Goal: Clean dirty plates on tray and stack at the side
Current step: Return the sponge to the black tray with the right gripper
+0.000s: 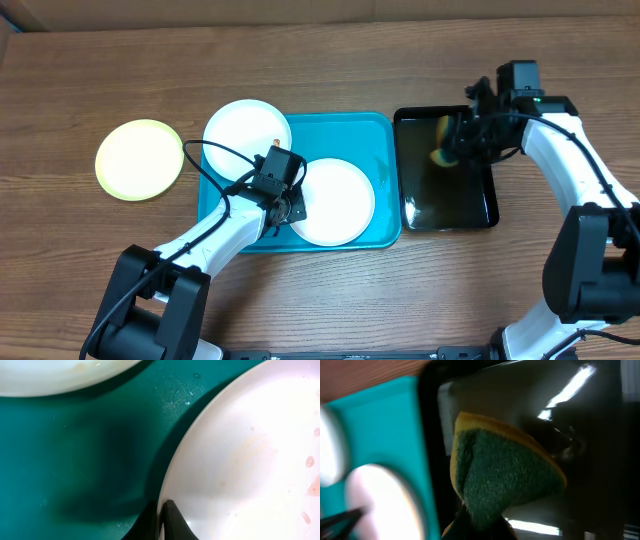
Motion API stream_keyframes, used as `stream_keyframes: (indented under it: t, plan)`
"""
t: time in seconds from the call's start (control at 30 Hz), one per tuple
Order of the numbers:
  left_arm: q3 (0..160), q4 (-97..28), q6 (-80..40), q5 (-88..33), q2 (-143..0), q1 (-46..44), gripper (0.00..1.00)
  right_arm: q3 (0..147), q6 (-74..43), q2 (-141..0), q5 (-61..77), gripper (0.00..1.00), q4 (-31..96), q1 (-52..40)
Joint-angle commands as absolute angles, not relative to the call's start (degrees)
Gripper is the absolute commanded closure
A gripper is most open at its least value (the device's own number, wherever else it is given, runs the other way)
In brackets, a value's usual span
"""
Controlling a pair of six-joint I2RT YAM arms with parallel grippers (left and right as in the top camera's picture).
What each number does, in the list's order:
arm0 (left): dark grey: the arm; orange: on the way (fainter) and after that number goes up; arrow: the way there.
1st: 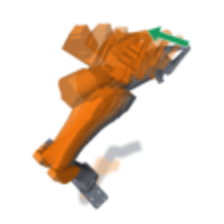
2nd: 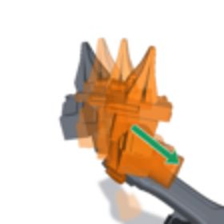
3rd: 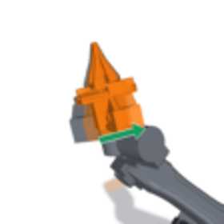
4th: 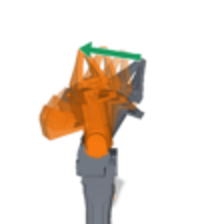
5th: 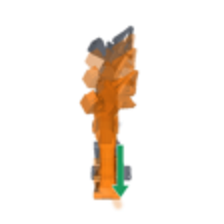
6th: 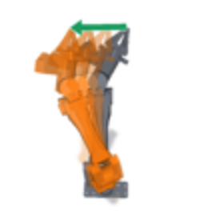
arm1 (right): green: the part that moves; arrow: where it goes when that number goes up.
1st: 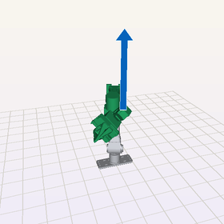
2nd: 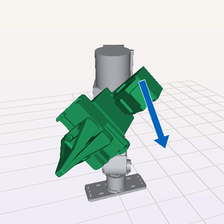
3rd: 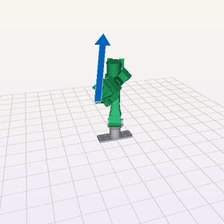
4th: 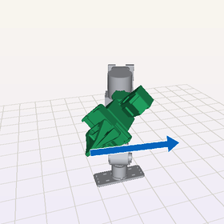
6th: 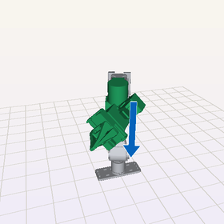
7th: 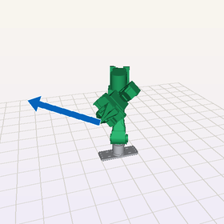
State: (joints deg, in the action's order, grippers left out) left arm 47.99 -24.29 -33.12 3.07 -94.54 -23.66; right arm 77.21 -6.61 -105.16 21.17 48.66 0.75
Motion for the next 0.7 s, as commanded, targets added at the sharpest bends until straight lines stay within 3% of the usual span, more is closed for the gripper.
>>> stream_keyframes:
  t: [0.0,0.3,0.37,0.5,0.6,0.63,0.67]
  plan:
    - [47.4,-25.3,-33.4,2.9,-95.8,-24.0,0.91,75.1,-5.5,-103.7,11.7,0.96,47.7,0.3]
    - [47.4,-25.3,-33.4,2.9,-95.8,-24.0,0.82,66.5,-5.5,-103.7,10.9,0.95,40.3,-0.1]
    - [47.4,-25.3,-33.4,2.9,-95.8,-24.0,0.72,65.9,-5.6,-103.7,11.2,0.80,39.7,-0.1]
    - [47.4,-25.3,-33.5,2.9,-95.8,-24.0,0.69,68.6,-5.6,-103.2,15.2,0.72,40.9,0.0]
    - [47.4,-25.7,-33.5,2.7,-95.8,-24.1,0.68,73.7,-5.8,-102.4,15.0,0.60,44.9,0.6]
    - [47.4,-25.8,-33.5,2.7,-95.8,-24.1,0.69,75.7,-5.8,-102.2,14.7,0.53,46.3,1.0]
    - [47.4,-25.9,-33.5,2.5,-95.8,-24.1,0.77,78.0,-5.8,-102.1,14.0,0.46,47.8,1.5]
